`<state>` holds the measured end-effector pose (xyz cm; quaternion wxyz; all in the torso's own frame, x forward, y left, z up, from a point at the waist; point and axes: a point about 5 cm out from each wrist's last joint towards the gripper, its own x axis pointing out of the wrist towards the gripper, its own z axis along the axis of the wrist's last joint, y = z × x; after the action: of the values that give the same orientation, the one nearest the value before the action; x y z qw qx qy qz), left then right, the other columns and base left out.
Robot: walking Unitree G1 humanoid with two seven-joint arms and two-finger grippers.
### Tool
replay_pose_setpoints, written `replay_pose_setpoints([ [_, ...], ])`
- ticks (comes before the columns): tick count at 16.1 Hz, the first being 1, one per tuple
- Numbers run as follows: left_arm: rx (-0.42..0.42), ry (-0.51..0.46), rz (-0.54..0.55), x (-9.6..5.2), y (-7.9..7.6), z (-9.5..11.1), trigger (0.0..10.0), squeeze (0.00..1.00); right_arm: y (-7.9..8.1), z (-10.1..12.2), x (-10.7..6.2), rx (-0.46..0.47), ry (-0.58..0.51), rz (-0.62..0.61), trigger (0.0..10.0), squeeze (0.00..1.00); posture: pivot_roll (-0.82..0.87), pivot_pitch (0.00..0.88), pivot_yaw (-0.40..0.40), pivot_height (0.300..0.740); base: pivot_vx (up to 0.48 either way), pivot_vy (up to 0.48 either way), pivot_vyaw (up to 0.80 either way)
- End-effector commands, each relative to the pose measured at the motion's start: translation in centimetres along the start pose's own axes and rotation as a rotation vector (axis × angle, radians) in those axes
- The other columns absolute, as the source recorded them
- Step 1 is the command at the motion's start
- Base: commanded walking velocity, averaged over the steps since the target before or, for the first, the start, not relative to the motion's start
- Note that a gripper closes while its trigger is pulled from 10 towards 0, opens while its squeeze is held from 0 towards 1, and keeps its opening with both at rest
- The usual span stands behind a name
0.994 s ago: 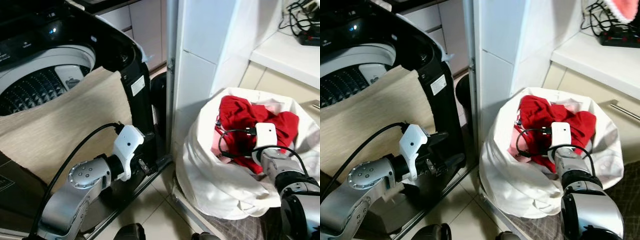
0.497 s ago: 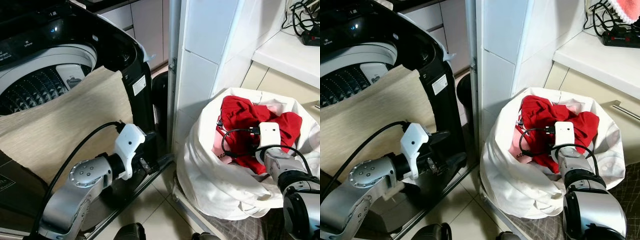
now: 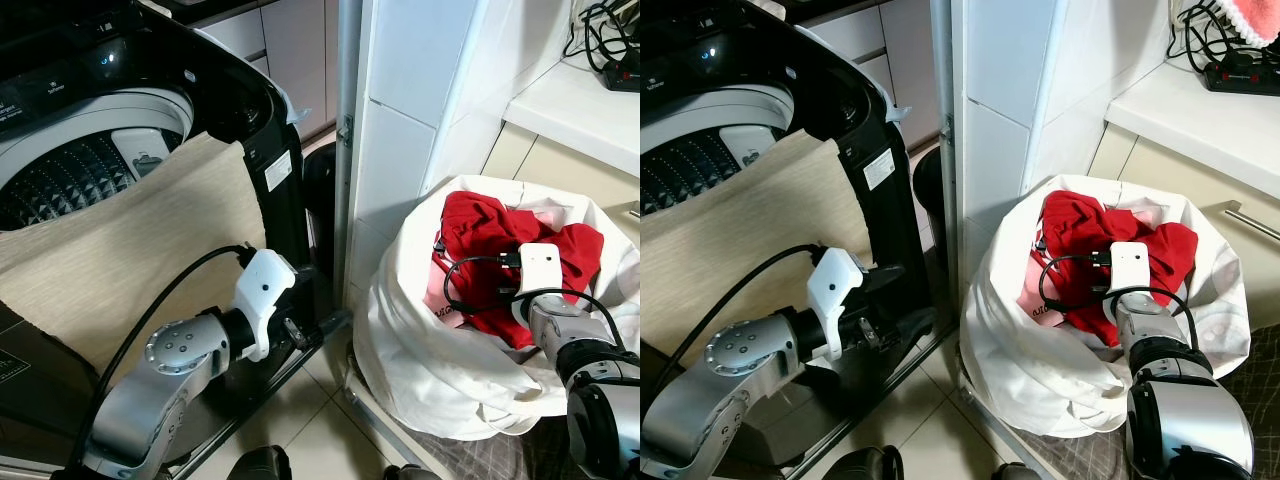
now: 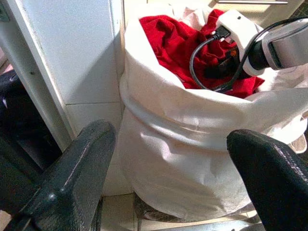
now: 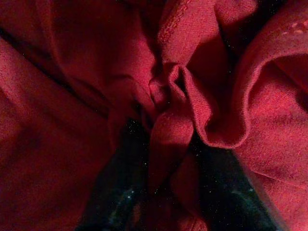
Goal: Clothes washing
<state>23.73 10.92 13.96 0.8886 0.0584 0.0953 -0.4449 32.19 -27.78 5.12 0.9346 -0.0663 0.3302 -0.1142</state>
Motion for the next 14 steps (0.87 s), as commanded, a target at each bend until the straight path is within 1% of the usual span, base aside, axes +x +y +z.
replay_pose_setpoints([
  [1, 0.006, 0.014, 0.006, 0.0, 0.2, -0.2, 10.0, 0.0, -0.5, 0.3, 0.0, 0.007, -0.008, -0.02, 0.0, 0.0, 0.05, 0.101, 0.054, 0.74, 0.0, 0.0, 0.0],
  [4, 0.008, 0.012, 0.008, 0.3, 0.3, -0.3, 10.0, 0.0, -0.7, 0.4, -0.1, 0.022, -0.016, -0.021, 0.0, 0.0, 0.04, 0.08, 0.055, 0.74, 0.0, 0.0, 0.0],
  [7, 0.001, -0.001, 0.015, 0.8, 0.5, -0.5, 10.0, 0.0, -0.8, 0.7, -0.1, 0.053, -0.049, -0.01, 0.0, 0.0, 0.01, 0.057, 0.057, 0.74, 0.0, 0.0, 0.0],
  [9, -0.009, -0.027, 0.042, 1.1, 0.8, -0.5, 10.0, 0.0, -1.1, 1.9, -0.2, 0.133, -0.12, -0.003, 0.0, 0.0, -0.02, 0.031, 0.057, 0.74, 0.0, 0.0, 0.0],
  [10, -0.008, -0.044, 0.057, 1.3, 1.0, -0.3, 10.0, 0.0, -1.2, 2.5, -0.3, 0.149, -0.159, 0.006, 0.0, 0.0, -0.03, 0.021, 0.05, 0.74, 0.0, 0.0, 0.0],
  [11, -0.028, -0.053, 0.078, 1.6, 1.2, -0.2, 10.0, 0.0, -1.5, 3.4, -0.6, 0.168, -0.214, 0.024, 0.0, 0.0, -0.04, 0.004, 0.042, 0.74, 0.0, 0.0, 0.0],
  [12, -0.044, -0.078, 0.078, 2.1, 1.2, 0.3, 10.0, 0.0, -1.8, 4.8, -1.4, 0.144, -0.299, 0.061, 0.0, 0.0, -0.05, 0.0, 0.034, 0.74, 0.0, 0.0, 0.0],
  [13, -0.04, -0.108, 0.08, 2.4, 1.2, 0.8, 10.0, 0.0, -2.0, 5.8, -2.5, 0.102, -0.364, 0.095, 0.0, 0.0, -0.05, 0.0, 0.031, 0.74, 0.0, 0.0, 0.0],
  [14, -0.003, -0.164, 0.118, 2.5, 1.6, 1.5, 10.0, 0.0, -2.0, 7.1, -4.2, 0.091, -0.43, 0.158, 0.0, 0.0, -0.06, 0.0, 0.03, 0.74, 0.0, 0.0, 0.0],
])
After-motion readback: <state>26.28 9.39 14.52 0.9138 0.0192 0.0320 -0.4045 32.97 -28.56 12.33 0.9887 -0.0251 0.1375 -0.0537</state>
